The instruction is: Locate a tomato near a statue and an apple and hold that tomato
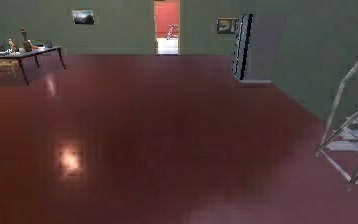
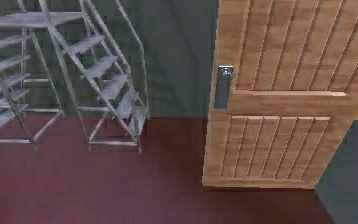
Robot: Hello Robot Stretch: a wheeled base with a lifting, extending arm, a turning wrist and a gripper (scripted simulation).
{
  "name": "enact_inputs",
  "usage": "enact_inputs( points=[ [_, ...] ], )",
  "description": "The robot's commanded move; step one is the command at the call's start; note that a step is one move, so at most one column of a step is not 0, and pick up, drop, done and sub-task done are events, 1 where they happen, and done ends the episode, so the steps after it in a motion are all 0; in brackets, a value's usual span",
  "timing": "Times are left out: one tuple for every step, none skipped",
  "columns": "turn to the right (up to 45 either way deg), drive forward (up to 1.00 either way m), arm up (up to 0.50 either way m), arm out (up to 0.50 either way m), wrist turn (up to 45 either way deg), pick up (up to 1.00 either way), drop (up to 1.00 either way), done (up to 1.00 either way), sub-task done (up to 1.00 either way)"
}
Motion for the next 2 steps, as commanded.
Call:
enact_inputs(
  points=[
    [-33.0, 0.0, 0.0, 0.0, 0.0, 0.0, 0.0, 0.0, 0.0],
    [0.0, 1.0, 0.0, 0.0, 0.0, 0.0, 0.0, 0.0, 0.0]
  ],
)
